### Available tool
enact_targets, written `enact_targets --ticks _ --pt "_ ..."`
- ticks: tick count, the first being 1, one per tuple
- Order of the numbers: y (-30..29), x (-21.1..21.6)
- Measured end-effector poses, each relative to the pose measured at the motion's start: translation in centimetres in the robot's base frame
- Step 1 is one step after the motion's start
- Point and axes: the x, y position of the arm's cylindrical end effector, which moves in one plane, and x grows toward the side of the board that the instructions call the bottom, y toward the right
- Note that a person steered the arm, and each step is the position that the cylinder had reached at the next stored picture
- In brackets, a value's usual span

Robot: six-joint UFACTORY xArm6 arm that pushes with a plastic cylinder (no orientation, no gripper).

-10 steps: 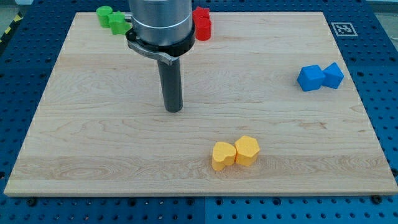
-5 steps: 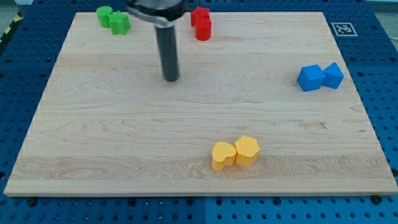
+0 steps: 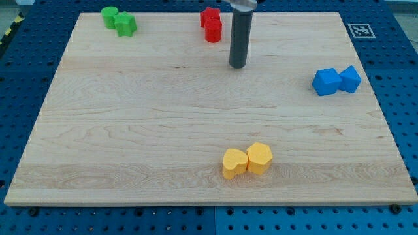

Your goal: Push the red star left and a bit down

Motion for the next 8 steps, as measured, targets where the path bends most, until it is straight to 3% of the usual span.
enact_targets --ticks 3,5,8 --pt "4.8 -11.8" --pt "-3.3 -12.9" --pt "-5.2 -14.8"
